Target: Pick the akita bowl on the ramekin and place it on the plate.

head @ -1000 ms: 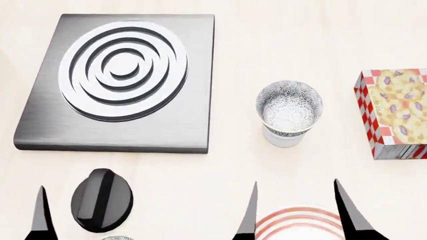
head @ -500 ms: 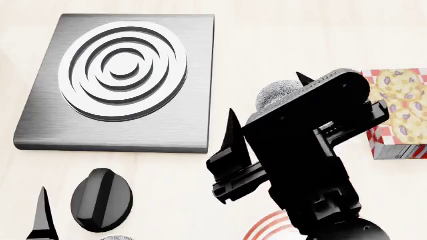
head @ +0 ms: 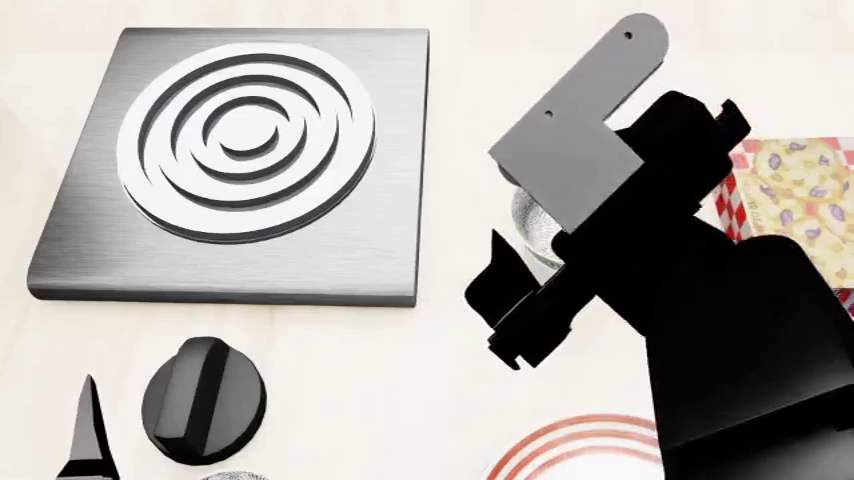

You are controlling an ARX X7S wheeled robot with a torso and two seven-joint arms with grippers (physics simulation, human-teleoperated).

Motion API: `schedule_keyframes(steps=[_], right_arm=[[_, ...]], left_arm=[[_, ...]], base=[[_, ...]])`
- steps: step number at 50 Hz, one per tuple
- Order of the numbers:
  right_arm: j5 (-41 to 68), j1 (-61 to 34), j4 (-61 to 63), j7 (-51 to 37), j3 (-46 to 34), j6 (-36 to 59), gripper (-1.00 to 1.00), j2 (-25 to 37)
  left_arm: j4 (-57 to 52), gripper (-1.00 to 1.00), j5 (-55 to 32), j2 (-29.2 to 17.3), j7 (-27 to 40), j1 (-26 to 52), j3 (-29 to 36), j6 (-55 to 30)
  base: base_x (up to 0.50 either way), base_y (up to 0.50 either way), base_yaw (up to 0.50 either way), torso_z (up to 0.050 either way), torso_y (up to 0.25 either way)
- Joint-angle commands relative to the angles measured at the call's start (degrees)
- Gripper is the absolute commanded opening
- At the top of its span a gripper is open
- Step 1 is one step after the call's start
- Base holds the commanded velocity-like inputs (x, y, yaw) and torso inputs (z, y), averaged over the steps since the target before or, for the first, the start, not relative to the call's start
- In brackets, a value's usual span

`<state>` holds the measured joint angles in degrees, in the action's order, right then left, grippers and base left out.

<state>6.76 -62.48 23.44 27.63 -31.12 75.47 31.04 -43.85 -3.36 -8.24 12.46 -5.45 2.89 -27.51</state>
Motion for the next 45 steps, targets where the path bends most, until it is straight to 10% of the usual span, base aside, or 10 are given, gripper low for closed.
schedule_keyframes(steps=[1, 45], right_arm=[[0.85, -5.88, -9.77, 6.13, -6.04, -2.50, 1.00, 1.26], [-0.19, -13.45, -38.22, 10.54, -14.92, -11.43, 1.00, -7.39]], left_arm=[[0.78, 1.00, -1.47, -0.18, -1.09, -0.62, -0.26, 2.96], [1.79, 1.00, -4.48, -1.68, 1.31, 0.06, -0.47, 3.09]], base=[[0.00, 0.00, 0.00, 0.000, 0.000], [0.00, 0.00, 0.00, 0.000, 0.000]])
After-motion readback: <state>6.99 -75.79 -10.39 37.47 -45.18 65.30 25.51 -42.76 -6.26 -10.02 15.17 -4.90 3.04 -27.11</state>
